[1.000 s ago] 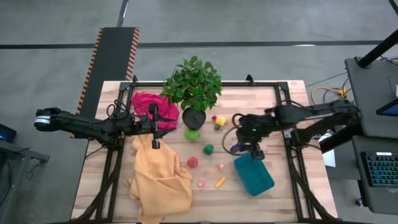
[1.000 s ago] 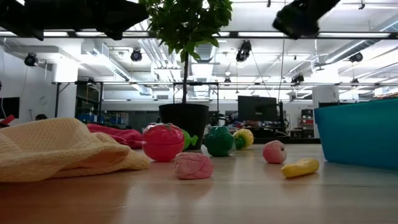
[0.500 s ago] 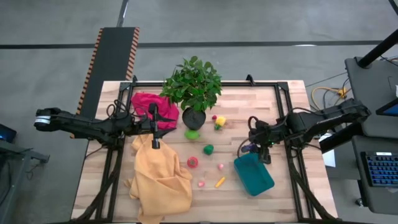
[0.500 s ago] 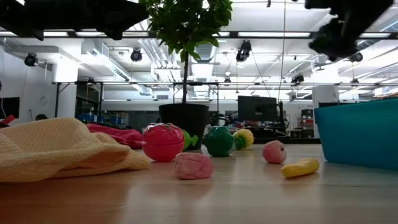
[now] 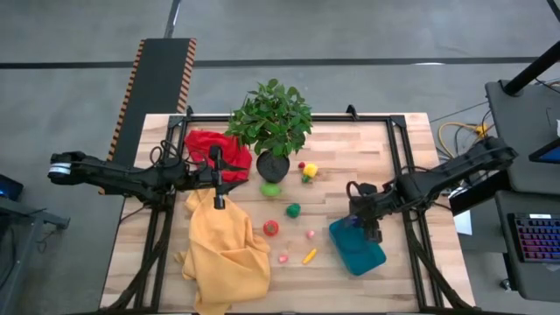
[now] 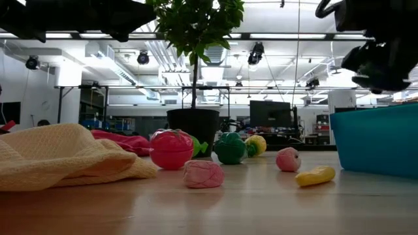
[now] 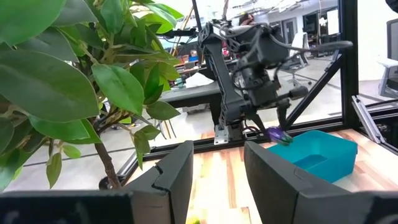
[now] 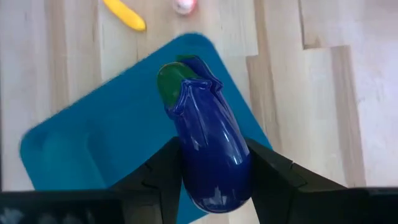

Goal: Pick and placing Produce into tupperware
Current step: Put the eggplant into the bin, then put the corn into the bin

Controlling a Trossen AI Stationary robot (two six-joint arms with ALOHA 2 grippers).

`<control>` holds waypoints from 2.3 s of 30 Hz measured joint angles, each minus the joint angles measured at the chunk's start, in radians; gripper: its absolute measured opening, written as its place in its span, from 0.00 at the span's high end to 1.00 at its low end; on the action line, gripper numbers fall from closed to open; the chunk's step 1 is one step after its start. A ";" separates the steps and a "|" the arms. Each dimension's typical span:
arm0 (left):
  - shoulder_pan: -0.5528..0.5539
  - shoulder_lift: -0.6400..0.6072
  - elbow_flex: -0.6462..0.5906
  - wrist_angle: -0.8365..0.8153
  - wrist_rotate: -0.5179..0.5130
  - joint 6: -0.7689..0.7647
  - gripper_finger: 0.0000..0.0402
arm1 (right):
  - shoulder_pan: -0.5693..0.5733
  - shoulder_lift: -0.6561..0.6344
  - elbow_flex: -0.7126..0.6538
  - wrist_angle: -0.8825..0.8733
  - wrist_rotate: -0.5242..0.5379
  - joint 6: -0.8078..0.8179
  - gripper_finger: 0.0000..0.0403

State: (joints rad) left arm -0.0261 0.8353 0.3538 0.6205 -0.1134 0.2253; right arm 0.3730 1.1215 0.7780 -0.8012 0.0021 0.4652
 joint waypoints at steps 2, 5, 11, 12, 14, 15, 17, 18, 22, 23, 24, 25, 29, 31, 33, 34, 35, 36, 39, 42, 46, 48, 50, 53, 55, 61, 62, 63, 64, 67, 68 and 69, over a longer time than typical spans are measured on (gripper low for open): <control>0.000 0.000 0.000 0.000 -0.001 0.000 0.68 | 0.005 0.024 0.000 0.014 0.000 0.000 0.64; 0.000 0.000 0.000 0.000 -0.002 0.001 0.68 | 0.012 0.064 0.000 0.029 0.000 0.000 0.64; 0.000 0.000 0.000 0.000 -0.032 0.001 0.68 | 0.032 0.150 0.000 0.028 0.000 -0.002 0.64; 0.000 0.000 0.000 0.000 -0.038 0.001 0.68 | 0.035 0.162 0.000 0.027 0.000 -0.002 0.64; 0.000 0.000 0.000 0.000 -0.049 0.001 0.68 | 0.036 0.187 0.000 0.027 0.000 -0.002 0.64; 0.000 0.000 0.001 0.000 -0.050 0.001 0.68 | 0.036 0.199 0.000 0.027 0.000 -0.002 0.64; 0.000 0.000 0.001 0.000 -0.050 0.001 0.68 | 0.035 0.221 0.000 0.027 0.000 -0.003 0.64; 0.000 0.000 0.001 0.000 -0.053 0.001 0.68 | 0.035 0.232 0.000 0.027 0.000 -0.005 0.64; 0.000 0.000 0.001 0.000 -0.055 0.001 0.68 | 0.035 0.279 0.000 0.030 0.000 -0.012 0.64; 0.000 0.000 0.001 0.000 -0.055 0.001 0.68 | 0.035 0.290 0.000 0.031 0.000 -0.012 0.64; 0.000 0.000 0.001 0.000 -0.056 0.001 0.68 | 0.035 0.301 0.000 0.031 0.000 -0.013 0.64; 0.000 0.000 0.001 0.000 -0.056 0.001 0.68 | 0.035 0.312 0.000 0.032 0.000 -0.013 0.64; 0.000 0.000 0.001 0.000 -0.056 0.001 0.68 | 0.035 0.349 0.000 0.037 0.000 -0.020 0.64; 0.000 0.000 0.001 0.000 -0.056 0.001 0.68 | 0.035 0.364 0.000 0.039 0.000 -0.021 0.64; 0.000 0.000 0.001 0.000 -0.056 0.001 0.68 | 0.035 0.373 0.000 0.041 0.000 -0.021 0.64; 0.000 0.000 0.001 0.000 -0.057 0.001 0.68 | 0.035 0.378 0.000 0.044 0.000 -0.022 0.64; 0.000 0.000 0.001 0.000 -0.057 0.001 0.68 | 0.035 0.381 0.000 0.049 0.000 -0.022 0.64; 0.000 0.000 0.001 0.000 -0.056 0.001 0.68 | 0.035 0.384 0.000 0.051 0.000 -0.024 0.64; 0.000 0.000 0.001 0.000 -0.056 0.001 0.68 | 0.035 0.386 0.000 0.052 0.000 -0.024 0.63; 0.000 0.000 0.001 0.000 -0.056 0.001 0.68 | 0.035 0.386 0.000 0.054 0.000 -0.024 0.61; 0.000 0.001 0.001 -0.001 -0.057 0.001 0.68 | 0.035 0.386 0.000 0.055 0.000 -0.023 0.57; 0.000 0.000 0.001 0.000 -0.057 0.001 0.68 | 0.035 0.386 0.000 0.056 0.000 -0.023 0.55; 0.000 0.000 0.001 0.000 -0.056 0.001 0.68 | 0.035 0.386 0.000 0.056 0.000 -0.023 0.54; 0.000 0.000 0.001 0.000 -0.057 0.001 0.68 | 0.035 0.386 0.000 0.056 0.000 -0.022 0.53; 0.000 0.000 0.001 0.000 -0.057 0.001 0.68 | 0.035 0.386 0.000 0.056 0.000 -0.021 0.53; 0.000 0.000 0.001 0.000 -0.057 0.000 0.68 | 0.035 0.364 0.012 0.045 -0.017 -0.029 0.53; 0.000 0.000 0.001 0.000 -0.056 0.001 0.68 | 0.035 0.354 0.018 0.046 -0.025 -0.029 0.53; 0.000 0.000 0.001 0.000 -0.057 0.000 0.68 | 0.035 0.343 0.022 0.045 -0.028 -0.034 0.53; 0.000 0.000 0.001 0.000 -0.057 0.000 0.68 | 0.035 0.330 0.025 0.044 -0.028 -0.039 0.53; 0.000 0.000 0.001 0.000 -0.056 0.000 0.68 | 0.035 0.290 0.038 0.038 -0.031 -0.065 0.53; 0.000 0.000 0.001 0.000 -0.057 0.000 0.68 | 0.035 0.276 0.043 0.034 -0.031 -0.066 0.54; 0.000 0.000 0.001 0.000 -0.057 0.000 0.68 | 0.035 0.261 0.050 0.034 -0.031 -0.067 0.54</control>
State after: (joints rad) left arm -0.0261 0.8352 0.3550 0.6208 -0.1699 0.2256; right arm 0.4076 1.3829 0.8279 -0.7668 -0.0284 0.3982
